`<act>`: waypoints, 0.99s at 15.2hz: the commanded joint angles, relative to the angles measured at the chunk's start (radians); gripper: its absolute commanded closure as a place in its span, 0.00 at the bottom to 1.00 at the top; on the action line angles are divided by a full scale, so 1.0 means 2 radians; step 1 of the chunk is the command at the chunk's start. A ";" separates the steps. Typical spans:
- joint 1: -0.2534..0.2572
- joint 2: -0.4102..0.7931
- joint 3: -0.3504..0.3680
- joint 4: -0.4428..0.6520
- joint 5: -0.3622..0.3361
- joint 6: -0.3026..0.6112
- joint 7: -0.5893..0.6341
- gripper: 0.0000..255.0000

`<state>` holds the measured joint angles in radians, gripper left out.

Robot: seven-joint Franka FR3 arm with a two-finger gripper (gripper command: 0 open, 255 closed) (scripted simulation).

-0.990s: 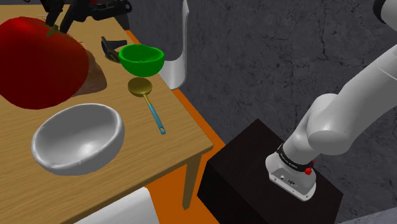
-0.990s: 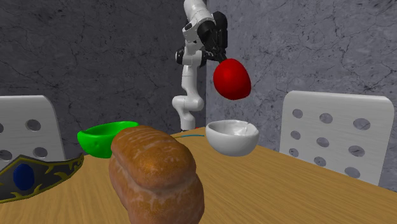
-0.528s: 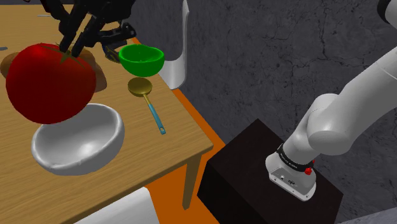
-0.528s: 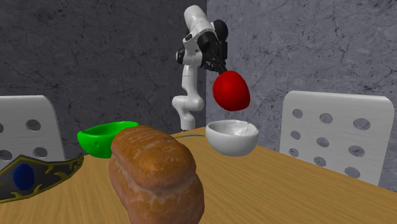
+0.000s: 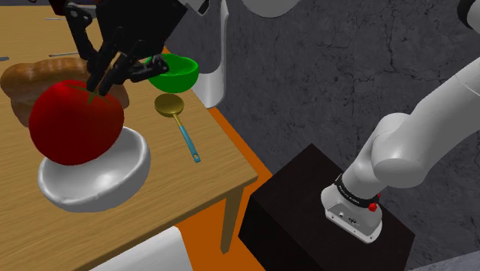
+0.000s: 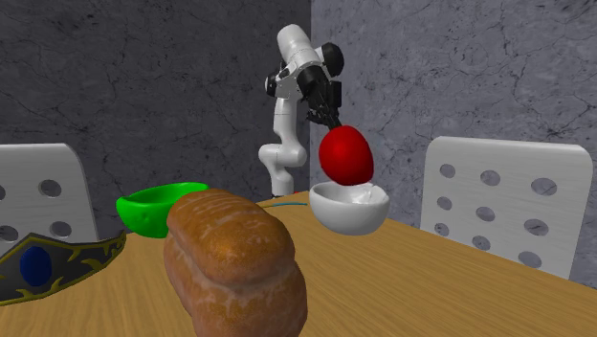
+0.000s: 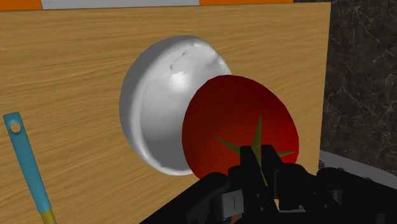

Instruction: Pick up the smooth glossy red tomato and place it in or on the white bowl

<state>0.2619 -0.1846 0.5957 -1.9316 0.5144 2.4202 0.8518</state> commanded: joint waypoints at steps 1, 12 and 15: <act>0.002 0.000 0.001 -0.013 0.006 0.013 -0.007 1.00; 0.003 0.001 0.001 -0.022 0.009 0.022 -0.012 0.00; 0.003 0.001 0.001 -0.022 0.009 0.022 -0.012 0.00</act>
<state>0.2685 -0.1825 0.5979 -1.9754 0.5331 2.4645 0.8287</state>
